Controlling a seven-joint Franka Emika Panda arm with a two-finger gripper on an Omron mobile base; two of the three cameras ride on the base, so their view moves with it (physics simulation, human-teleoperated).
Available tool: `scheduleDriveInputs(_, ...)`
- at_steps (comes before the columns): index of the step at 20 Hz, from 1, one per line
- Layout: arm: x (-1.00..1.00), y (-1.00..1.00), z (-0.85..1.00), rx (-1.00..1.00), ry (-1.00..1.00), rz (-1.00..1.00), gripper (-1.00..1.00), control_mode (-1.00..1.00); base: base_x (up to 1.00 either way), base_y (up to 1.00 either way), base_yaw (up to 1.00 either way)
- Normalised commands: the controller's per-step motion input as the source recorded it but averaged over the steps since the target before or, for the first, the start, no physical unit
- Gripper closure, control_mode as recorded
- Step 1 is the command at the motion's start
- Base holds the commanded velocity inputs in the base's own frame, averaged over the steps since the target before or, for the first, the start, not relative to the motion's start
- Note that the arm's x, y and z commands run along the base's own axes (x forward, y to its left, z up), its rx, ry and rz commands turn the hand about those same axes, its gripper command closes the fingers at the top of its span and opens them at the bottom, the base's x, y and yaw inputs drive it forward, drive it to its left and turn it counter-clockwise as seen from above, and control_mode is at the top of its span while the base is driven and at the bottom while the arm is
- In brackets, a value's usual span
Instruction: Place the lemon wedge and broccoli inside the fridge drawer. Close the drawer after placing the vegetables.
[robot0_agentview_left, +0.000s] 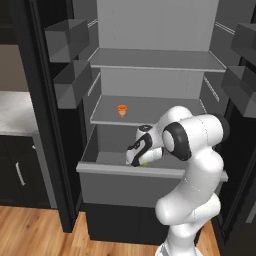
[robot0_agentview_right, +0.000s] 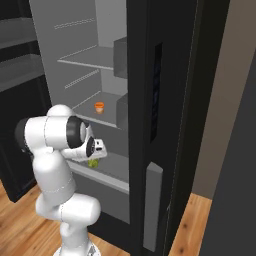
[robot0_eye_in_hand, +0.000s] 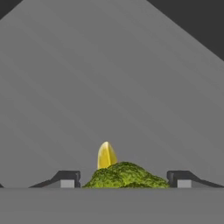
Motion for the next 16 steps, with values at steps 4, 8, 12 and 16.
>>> scheduleDriveInputs(4, -0.03, 0.0, 0.07, 0.0, 0.0, -0.01, -1.0, -1.0, 0.0, 0.0, 0.0)
scheduleDriveInputs(8, 0.0, 0.0, 0.6, 0.0, -0.02, -0.03, -1.0, -1.0, 0.0, 0.0, 0.0)
scheduleDriveInputs(12, 0.0, 0.09, 0.98, -0.01, -0.11, 0.0, -1.0, -1.0, 0.0, 0.0, 0.0)
scheduleDriveInputs(16, -0.22, 0.11, 0.92, 0.0, -0.08, 0.0, -1.0, -1.0, 0.0, 0.0, 0.0)
